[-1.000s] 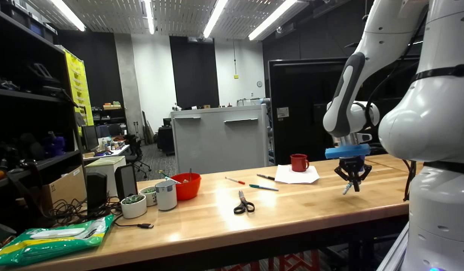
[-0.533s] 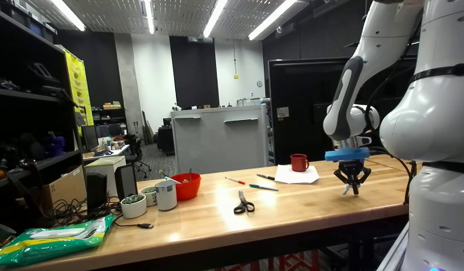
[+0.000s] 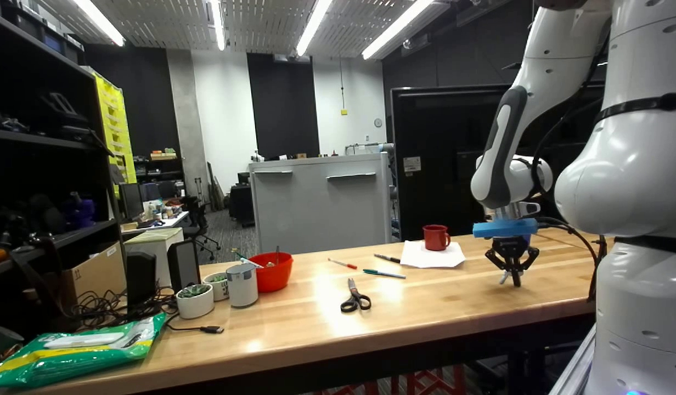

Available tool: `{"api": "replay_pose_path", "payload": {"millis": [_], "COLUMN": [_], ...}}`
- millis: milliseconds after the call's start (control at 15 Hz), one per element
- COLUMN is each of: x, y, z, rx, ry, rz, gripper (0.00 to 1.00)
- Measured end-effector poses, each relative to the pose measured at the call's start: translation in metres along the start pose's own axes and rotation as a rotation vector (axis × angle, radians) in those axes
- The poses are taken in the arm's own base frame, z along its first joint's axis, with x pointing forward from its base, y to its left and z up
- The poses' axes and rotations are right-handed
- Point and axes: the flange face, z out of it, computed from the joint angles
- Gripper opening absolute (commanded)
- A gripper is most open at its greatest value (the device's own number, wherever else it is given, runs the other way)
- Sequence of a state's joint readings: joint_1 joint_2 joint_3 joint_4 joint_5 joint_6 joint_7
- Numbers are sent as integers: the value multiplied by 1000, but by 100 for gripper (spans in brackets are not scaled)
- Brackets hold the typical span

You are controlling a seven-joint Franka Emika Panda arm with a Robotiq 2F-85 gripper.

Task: Move the left green marker to the right, then turn it to the right

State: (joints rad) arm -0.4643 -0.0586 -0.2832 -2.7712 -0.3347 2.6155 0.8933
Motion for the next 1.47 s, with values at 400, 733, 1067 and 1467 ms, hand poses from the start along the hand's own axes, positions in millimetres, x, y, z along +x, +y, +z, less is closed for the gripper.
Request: {"api": "replay_pose_path", "payload": {"millis": [400, 733, 1067, 1467], "x": [1, 1, -1, -3], "y": [-3, -8, -12, -16], "z": [-1, -2, -3, -4], "rx": [15, 38, 50, 59], "ry": [13, 32, 43, 51], "rz": [-4, -14, -27, -42], "gripper": [0, 0, 0, 0]}}
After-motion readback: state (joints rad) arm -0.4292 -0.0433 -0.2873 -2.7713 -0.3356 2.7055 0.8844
